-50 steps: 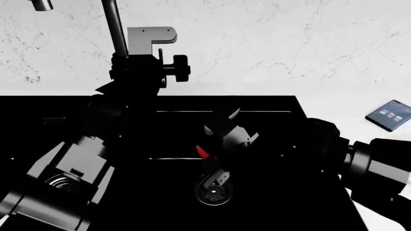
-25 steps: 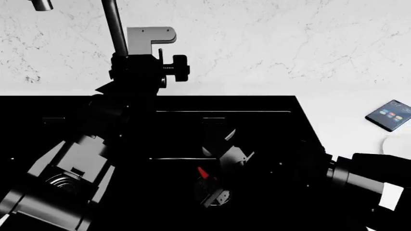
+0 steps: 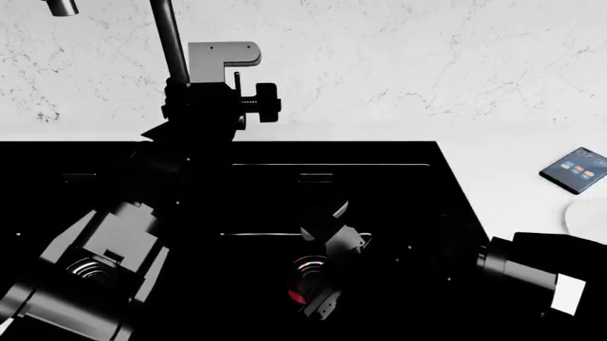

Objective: Pick the chili pepper from the counter and place it in the sink. Then turn on the sink faucet.

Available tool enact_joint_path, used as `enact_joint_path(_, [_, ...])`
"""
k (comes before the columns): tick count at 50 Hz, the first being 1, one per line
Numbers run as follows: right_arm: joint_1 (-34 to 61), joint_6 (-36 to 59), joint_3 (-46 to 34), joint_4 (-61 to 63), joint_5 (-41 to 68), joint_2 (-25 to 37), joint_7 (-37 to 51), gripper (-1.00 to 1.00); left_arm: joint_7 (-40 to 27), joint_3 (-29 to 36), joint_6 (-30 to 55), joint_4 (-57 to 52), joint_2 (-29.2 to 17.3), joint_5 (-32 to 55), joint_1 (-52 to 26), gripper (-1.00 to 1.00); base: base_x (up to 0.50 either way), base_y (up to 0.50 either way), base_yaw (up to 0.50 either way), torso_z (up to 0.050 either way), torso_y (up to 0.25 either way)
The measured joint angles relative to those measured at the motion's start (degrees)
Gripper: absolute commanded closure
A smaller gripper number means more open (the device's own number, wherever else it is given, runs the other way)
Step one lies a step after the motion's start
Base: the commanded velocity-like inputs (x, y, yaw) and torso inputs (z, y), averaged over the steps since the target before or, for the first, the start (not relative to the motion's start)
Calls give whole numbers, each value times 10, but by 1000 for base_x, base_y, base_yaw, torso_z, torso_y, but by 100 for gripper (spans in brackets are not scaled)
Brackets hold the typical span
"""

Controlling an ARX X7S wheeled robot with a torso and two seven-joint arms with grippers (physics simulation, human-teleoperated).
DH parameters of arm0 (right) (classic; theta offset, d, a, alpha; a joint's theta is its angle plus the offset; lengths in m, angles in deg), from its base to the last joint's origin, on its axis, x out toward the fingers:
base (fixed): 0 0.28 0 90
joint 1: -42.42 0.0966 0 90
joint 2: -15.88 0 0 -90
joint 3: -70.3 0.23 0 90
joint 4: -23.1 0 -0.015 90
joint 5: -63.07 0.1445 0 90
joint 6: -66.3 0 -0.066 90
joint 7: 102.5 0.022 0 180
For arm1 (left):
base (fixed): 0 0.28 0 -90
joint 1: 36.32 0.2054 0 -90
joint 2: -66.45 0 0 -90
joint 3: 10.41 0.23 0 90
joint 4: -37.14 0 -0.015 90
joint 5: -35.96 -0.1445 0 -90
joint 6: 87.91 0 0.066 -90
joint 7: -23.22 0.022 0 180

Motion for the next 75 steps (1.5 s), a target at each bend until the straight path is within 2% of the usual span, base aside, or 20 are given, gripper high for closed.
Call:
enact_joint_path(18, [30,3,25,29,16,24,6,-100,1,3,-3,3,0,2,-1,-100,0,0,0,0,0])
enact_joint_path(48, [136,-14,114,95,55,134,65,-100,-7,5,2,-8,-3,7,-1,-100,0,0,0,0,0])
enact_joint_path(65, [161,-70,149,63,17,161,97,-100,-9,1,5,1,0,16,-8,-100,0,0,0,0,0])
enact_joint_path(75, [148,-156,182,-2,-19,161,112,-100,-28,-3,19,-23,-3,26,-7,-100,0,0,0,0,0])
